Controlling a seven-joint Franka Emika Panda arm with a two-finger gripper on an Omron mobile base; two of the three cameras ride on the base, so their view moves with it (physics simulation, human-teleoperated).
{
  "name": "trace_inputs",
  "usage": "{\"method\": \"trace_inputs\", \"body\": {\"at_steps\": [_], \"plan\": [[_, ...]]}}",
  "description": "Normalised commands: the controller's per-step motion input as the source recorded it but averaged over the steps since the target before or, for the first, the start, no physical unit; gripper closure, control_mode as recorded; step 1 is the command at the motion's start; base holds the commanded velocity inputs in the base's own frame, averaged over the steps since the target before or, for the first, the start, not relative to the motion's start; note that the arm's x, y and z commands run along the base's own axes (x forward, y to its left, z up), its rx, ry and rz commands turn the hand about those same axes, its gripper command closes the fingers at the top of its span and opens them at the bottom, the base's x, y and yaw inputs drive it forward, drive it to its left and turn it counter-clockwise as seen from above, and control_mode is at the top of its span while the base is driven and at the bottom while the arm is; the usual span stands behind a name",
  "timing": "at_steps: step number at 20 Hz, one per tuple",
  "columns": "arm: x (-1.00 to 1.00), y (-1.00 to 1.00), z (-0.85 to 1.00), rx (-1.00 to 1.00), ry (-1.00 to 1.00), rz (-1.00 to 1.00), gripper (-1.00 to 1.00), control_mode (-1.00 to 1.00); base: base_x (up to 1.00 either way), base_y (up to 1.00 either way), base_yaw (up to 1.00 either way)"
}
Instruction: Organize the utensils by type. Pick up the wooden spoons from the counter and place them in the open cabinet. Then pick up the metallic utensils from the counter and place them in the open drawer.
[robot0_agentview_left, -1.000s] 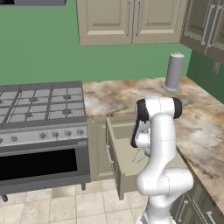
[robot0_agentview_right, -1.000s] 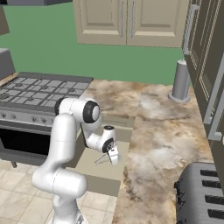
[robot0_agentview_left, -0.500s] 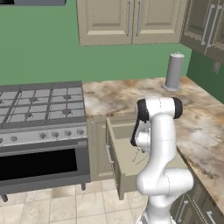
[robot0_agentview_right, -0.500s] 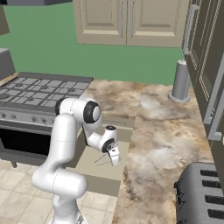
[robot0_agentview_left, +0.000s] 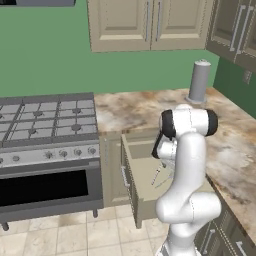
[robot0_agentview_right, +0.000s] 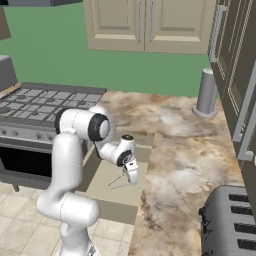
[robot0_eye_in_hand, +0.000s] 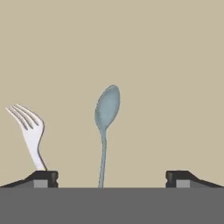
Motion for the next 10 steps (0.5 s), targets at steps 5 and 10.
{"method": "trace_inputs", "body": {"at_steps": [5, 10], "plan": [[-0.13, 0.09, 0.93, 0.00, -0.02, 0.25, -1.00, -1.00, 0.00, 0.00, 0.00], [-0.11, 0.15, 0.96, 0.00, 0.00, 0.31, -1.00, -1.00, 0.00, 0.00, 0.00]]}}
